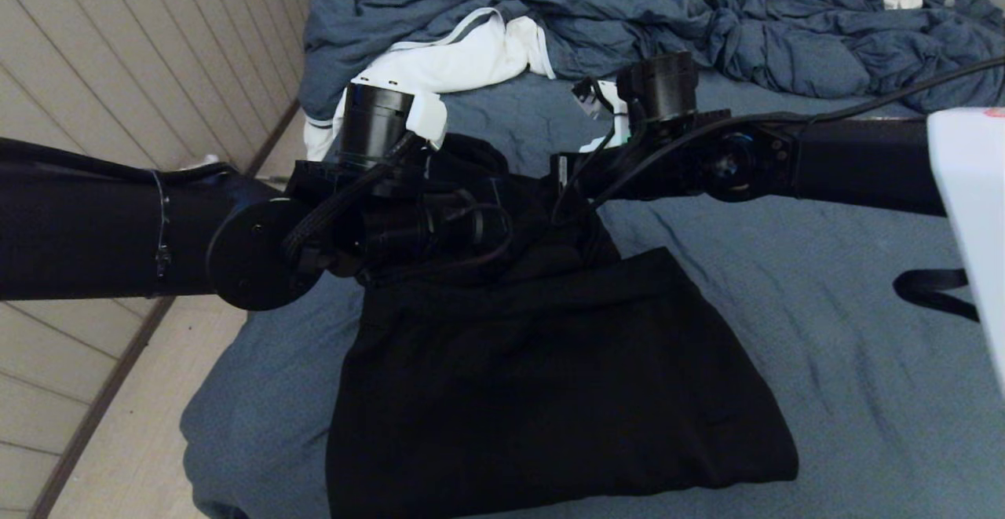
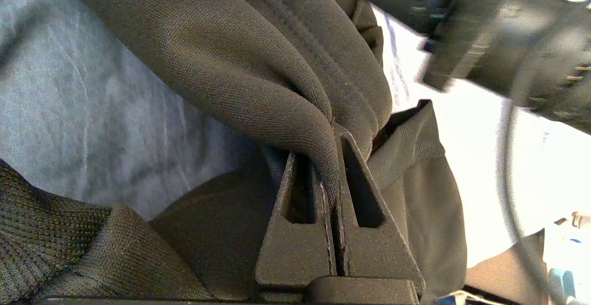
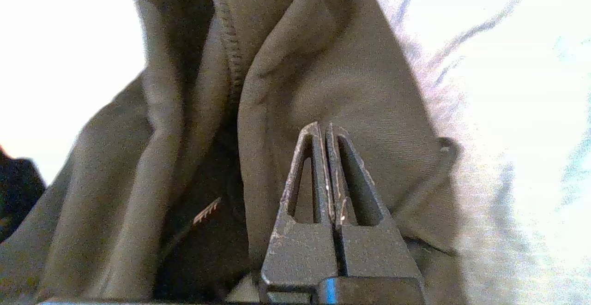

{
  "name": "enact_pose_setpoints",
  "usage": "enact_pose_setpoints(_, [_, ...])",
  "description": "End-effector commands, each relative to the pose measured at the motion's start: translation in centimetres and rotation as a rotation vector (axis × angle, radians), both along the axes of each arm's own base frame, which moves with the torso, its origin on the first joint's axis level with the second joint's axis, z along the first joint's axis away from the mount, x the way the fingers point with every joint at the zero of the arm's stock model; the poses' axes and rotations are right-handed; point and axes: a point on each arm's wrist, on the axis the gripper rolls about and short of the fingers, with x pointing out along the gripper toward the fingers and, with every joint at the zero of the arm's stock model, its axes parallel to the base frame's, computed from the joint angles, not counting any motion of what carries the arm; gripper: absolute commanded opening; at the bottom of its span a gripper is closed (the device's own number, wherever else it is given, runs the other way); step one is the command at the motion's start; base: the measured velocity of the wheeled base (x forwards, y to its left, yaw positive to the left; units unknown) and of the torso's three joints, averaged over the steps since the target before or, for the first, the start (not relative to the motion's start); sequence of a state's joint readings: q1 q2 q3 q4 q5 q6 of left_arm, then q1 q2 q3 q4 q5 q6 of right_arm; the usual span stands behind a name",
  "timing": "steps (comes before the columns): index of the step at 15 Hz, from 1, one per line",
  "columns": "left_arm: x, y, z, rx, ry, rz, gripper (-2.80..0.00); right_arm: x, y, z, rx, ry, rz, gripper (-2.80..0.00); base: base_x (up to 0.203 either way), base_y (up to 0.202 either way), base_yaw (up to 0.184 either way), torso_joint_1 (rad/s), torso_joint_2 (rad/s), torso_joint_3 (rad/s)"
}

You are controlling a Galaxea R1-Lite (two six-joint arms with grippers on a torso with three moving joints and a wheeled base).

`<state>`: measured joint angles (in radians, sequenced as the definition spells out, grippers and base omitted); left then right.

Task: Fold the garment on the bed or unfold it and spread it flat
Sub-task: Fold the black sweatshirt

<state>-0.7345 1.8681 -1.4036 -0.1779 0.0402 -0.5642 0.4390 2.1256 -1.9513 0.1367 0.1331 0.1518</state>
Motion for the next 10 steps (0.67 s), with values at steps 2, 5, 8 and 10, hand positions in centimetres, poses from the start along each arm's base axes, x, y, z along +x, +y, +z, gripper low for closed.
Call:
enact_pose_setpoints(2, [-1.5, 0.3, 0.8, -0.014, -0.009, -0.029, -2.80, -0.2, 1.4, -1.0, -0.015, 0.020, -0.015, -2.80, 0.000, 0.000, 0.000, 0.000, 0.00, 0.000])
enact_pose_setpoints(5, [-3.7, 0.6, 1.4, -0.023, -0.008, -0.093, -2.80, -0.2, 1.3, -0.7, -0.003, 0.003, -0.026, -2.80, 0.000, 0.000, 0.000, 0.000, 0.00, 0.000])
enact_pose_setpoints(8, [-3.7, 0.4, 0.5, -0.018, 0.002, -0.098, -2.80, 0.1, 1.0, -0.7, 0.029, 0.010, -0.046, -2.80, 0.000, 0.000, 0.000, 0.000, 0.00, 0.000])
enact_pose_setpoints(10, [-2.9, -0.4, -0.3, -0.031, -0.014, -0.097, -2.80, 0.0, 0.8, -0.4, 0.034, 0.006, -0.067, -2.80, 0.000, 0.000, 0.000, 0.000, 0.00, 0.000])
